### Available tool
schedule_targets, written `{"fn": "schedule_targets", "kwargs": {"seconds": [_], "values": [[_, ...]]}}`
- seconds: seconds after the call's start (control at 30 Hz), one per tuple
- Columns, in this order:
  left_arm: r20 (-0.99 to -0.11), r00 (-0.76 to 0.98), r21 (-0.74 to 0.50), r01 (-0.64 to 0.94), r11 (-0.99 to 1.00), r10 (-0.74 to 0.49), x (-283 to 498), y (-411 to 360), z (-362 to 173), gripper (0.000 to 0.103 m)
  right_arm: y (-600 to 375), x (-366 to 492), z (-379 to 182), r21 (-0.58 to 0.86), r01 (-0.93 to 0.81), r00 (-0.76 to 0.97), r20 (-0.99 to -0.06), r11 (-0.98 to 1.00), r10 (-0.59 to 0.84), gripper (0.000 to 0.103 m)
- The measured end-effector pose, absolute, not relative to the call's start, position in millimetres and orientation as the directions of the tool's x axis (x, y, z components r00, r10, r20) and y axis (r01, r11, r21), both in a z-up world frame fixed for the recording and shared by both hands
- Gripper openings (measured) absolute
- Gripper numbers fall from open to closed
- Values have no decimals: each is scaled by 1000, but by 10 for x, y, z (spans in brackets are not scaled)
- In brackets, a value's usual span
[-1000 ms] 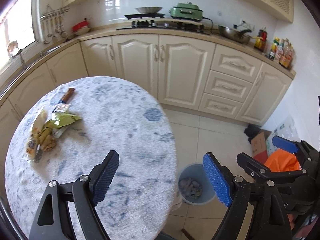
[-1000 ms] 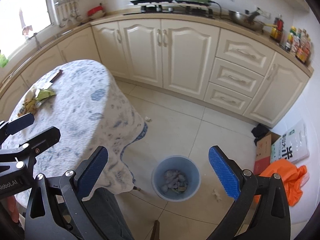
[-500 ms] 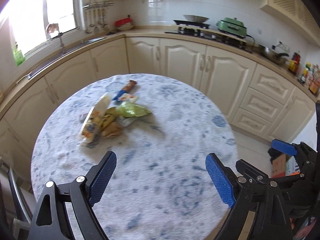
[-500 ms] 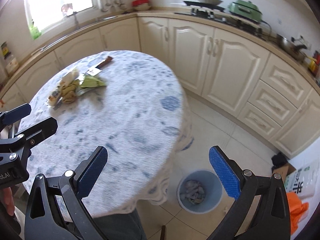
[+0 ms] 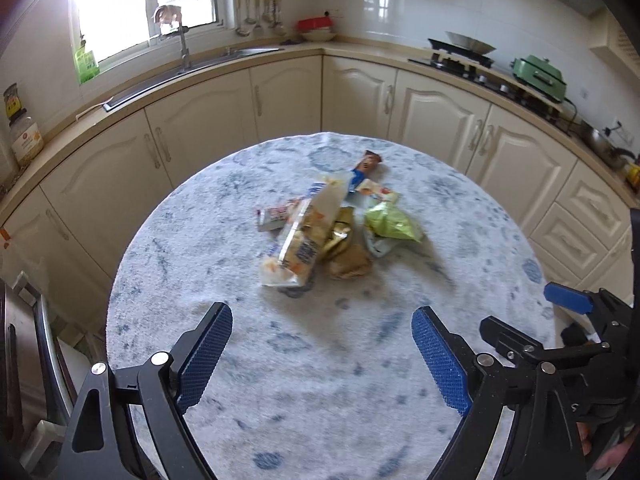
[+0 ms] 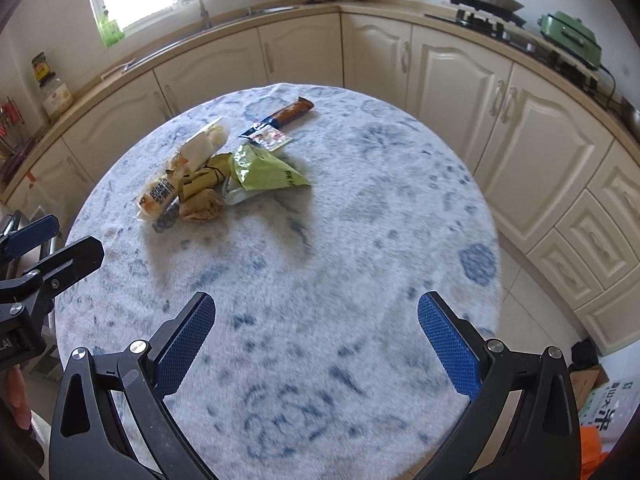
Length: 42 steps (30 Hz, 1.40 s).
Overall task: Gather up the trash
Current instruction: 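Move both open grippers back to the table of trash, then grasp the long clear snack bag with the left gripper while the right grasps the green bag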
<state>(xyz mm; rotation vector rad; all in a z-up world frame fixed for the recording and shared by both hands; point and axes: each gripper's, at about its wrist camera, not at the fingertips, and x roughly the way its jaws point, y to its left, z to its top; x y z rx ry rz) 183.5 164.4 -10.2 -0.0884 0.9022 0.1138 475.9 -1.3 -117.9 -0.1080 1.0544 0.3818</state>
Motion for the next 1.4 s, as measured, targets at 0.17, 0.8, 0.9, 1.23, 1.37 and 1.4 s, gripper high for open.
{"fn": "schedule_targets", "kwargs": {"seconds": [0.17,0.8,0.9,1.23,1.37,1.4], "values": [[-820,567,-28,-173,984,77,2276,1914,-319,89,202,5011,-1287,109,-364,406,-875,925,263,102],[-831,526,-270,-98,958,-181,3464,2442,-1220,70,644,5758,-1598,64,-415,348,-911,908,223,102],[-832,513,-290,-80,954,-210,3473,2499,-1251,39,734,5811,-1638,44,-427,350,-913,903,210,102],[-815,546,-286,-86,954,-195,3454,2604,-1299,38,947,5925,-1656,59,-469,347,-905,881,245,96],[-808,556,-289,-87,953,-194,3309,2590,-1238,38,893,5957,-1646,138,-467,300,-904,873,303,60],[-805,561,-289,-88,953,-192,3229,2565,-1214,38,886,5951,-1636,139,-471,301,-903,871,307,55]]}}
